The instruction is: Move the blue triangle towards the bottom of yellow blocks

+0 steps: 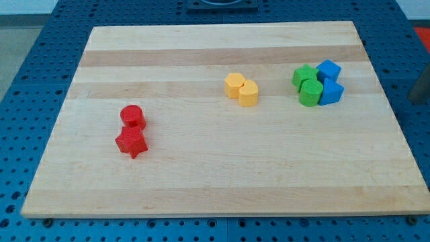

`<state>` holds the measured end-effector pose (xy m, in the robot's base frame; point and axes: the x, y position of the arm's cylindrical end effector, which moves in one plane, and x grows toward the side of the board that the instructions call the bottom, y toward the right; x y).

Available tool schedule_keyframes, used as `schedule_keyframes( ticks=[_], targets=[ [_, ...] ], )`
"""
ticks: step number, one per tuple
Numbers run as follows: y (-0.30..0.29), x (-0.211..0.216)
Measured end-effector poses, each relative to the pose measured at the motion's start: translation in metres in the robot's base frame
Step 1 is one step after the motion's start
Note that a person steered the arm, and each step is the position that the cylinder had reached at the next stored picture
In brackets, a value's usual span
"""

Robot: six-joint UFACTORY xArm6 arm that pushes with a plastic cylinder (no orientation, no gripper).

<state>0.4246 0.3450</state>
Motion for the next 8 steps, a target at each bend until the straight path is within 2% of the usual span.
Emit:
schedule_keyframes(
  ticks=[1, 2, 4, 5, 6, 8],
  targets=[
    [0.0, -0.001],
    [0.0, -0.022],
    [-0.017, -0.118],
    [-0.053, -0.123],
    [-0.088, -0.106],
    [-0.094, -0.062]
  ],
)
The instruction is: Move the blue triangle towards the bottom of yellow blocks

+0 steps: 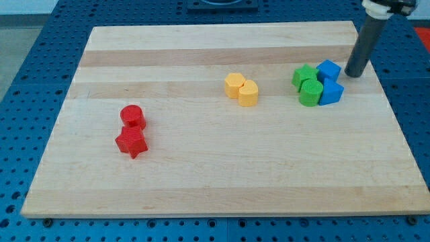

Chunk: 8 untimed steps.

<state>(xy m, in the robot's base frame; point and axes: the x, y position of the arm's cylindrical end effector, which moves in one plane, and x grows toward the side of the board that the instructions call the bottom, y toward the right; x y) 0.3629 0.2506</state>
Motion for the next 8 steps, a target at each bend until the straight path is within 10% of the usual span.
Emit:
schedule_keyframes(
  ticks=[3, 8],
  targets=[
    [-0.045, -0.046],
    [-0.078, 0.083]
  ],
)
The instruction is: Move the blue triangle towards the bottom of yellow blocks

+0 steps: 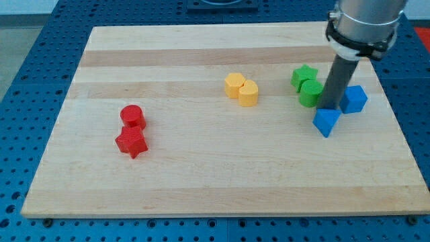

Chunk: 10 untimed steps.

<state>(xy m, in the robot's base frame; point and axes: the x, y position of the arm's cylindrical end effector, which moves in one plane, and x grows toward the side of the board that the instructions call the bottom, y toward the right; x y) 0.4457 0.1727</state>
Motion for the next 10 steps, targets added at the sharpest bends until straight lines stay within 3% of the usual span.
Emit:
schedule_keyframes(
  ticks=[3, 4, 5, 7, 8, 9, 10],
  targets=[
    [0.031, -0.074],
    [0.077, -0.071],
    [0.083, -0.032],
    [-0.033, 0.08],
    [-0.045, 0.093],
    [-0.017, 0.093],
    [-0.041, 0.092]
  ],
)
